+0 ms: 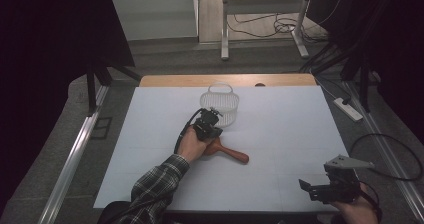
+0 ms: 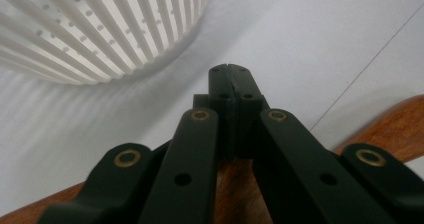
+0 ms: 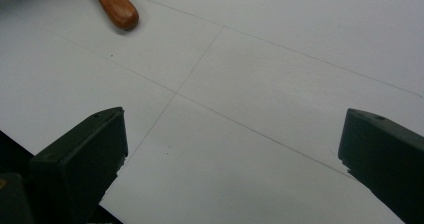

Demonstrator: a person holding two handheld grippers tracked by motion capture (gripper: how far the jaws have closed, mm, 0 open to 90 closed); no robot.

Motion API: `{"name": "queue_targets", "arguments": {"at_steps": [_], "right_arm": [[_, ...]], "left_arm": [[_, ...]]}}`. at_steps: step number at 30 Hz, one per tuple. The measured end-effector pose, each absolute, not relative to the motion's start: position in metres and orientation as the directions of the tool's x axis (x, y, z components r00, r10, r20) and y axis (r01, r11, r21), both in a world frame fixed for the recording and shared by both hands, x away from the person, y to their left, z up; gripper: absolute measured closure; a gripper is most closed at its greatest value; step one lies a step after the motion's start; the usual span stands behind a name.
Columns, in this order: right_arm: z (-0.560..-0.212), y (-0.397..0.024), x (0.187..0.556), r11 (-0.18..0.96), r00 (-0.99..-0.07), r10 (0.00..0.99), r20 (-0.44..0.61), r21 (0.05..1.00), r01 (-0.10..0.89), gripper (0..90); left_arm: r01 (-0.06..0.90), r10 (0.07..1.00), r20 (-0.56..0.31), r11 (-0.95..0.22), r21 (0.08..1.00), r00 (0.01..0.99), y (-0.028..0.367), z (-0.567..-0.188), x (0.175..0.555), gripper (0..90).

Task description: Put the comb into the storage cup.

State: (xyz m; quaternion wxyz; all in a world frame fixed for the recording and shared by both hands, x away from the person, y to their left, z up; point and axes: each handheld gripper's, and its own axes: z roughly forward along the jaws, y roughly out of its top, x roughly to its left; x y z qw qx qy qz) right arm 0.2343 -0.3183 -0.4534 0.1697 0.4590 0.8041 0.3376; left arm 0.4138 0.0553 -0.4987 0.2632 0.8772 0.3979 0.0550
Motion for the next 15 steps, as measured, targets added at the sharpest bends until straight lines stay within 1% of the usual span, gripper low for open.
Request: {"name": "queue_targets", "arguments": {"at_steps": [15], "right_arm": [[-0.4532, -0.3187, 0.2328, 0.349, -0.518, 0.855, 0.034, 0.701, 0.622, 0.0]], "left_arm": [[0.672, 0.714, -0.128, -0.562, 0.482, 0.689, 0.0572, -0.4982, 0.4043, 89.5]]}}
